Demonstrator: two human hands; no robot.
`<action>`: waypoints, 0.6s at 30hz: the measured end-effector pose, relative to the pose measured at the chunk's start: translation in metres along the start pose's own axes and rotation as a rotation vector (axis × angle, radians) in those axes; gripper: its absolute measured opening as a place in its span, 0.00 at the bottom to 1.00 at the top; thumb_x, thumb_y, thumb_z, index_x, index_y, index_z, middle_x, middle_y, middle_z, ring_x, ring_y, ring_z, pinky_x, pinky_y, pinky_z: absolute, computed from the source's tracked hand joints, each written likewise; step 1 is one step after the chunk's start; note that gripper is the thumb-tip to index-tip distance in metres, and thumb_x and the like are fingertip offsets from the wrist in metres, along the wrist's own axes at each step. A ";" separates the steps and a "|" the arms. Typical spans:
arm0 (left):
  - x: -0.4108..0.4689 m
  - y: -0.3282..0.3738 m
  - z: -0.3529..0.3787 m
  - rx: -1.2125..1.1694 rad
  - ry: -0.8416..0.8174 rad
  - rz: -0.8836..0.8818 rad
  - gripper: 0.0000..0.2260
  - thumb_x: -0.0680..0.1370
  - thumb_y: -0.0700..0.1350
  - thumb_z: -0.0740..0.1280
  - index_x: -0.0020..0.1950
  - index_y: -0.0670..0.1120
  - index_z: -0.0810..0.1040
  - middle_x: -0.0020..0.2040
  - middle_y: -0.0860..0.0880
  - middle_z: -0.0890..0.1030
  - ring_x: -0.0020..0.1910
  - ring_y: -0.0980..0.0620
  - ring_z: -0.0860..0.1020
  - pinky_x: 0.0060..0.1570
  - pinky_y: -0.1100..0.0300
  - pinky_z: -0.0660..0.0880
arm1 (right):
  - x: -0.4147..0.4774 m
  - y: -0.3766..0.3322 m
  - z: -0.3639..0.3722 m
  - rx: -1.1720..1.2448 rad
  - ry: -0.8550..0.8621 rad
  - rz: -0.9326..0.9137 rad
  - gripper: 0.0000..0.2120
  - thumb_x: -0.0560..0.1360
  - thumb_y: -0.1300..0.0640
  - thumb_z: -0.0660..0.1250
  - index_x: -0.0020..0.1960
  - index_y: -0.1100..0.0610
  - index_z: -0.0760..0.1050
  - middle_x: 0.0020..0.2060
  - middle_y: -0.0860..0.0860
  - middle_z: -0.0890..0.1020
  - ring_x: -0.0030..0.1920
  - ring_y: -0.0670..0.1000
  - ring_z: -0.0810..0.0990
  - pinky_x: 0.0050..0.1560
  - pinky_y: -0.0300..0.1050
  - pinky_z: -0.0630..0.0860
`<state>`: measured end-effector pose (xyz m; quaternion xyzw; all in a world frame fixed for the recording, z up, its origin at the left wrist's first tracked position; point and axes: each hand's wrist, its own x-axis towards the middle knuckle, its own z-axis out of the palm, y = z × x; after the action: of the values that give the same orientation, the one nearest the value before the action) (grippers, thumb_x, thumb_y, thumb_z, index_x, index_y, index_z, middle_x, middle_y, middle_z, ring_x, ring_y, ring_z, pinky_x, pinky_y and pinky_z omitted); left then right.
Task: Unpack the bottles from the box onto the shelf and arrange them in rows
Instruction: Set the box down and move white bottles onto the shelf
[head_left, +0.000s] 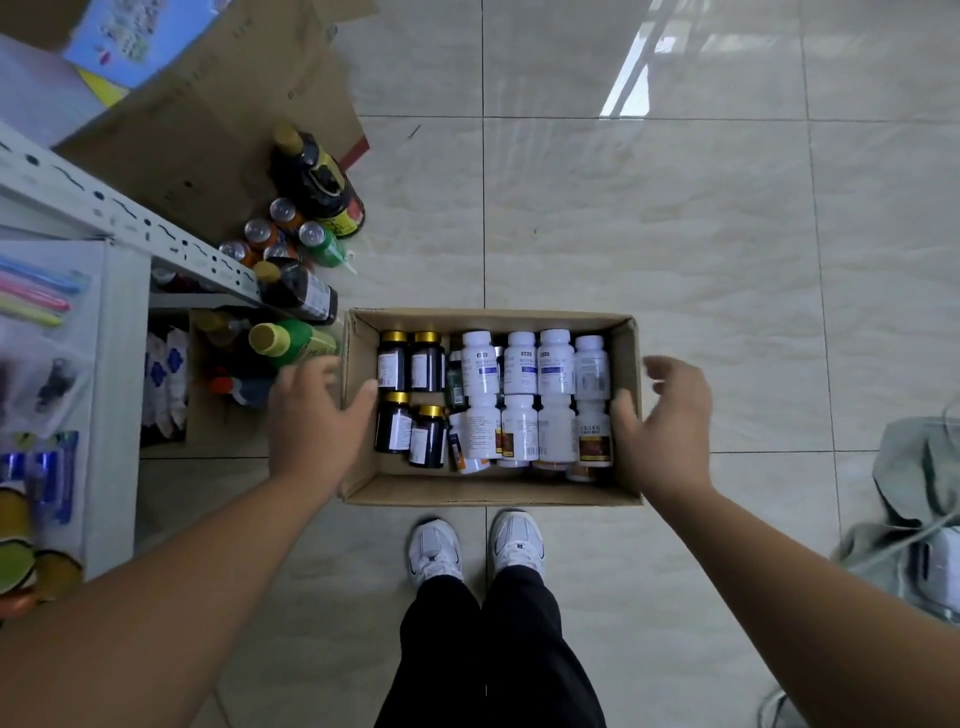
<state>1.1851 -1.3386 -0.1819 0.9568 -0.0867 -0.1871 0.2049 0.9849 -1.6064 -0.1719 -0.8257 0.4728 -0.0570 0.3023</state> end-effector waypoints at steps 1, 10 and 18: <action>0.002 0.011 -0.001 -0.012 -0.001 0.070 0.18 0.75 0.60 0.67 0.60 0.51 0.75 0.53 0.51 0.75 0.50 0.49 0.77 0.47 0.50 0.79 | 0.005 -0.014 0.002 -0.010 -0.043 -0.086 0.14 0.73 0.56 0.65 0.58 0.54 0.73 0.53 0.49 0.76 0.54 0.53 0.75 0.54 0.47 0.71; 0.036 0.085 0.075 -0.264 -0.469 -0.073 0.21 0.75 0.59 0.71 0.60 0.47 0.75 0.44 0.56 0.76 0.47 0.52 0.77 0.51 0.54 0.75 | 0.050 -0.079 0.080 -0.259 -0.576 -0.029 0.11 0.77 0.56 0.60 0.58 0.58 0.69 0.56 0.54 0.78 0.48 0.56 0.76 0.41 0.45 0.70; 0.050 0.080 0.110 -0.227 -0.422 -0.097 0.22 0.74 0.54 0.74 0.62 0.43 0.76 0.55 0.46 0.79 0.52 0.47 0.77 0.54 0.50 0.77 | 0.052 -0.079 0.116 -0.399 -0.505 0.090 0.15 0.77 0.59 0.63 0.62 0.61 0.66 0.65 0.59 0.67 0.33 0.54 0.73 0.32 0.45 0.65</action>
<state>1.1800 -1.4622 -0.2569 0.8703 -0.0602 -0.4011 0.2792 1.1162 -1.5682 -0.2324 -0.8350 0.4209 0.2567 0.2446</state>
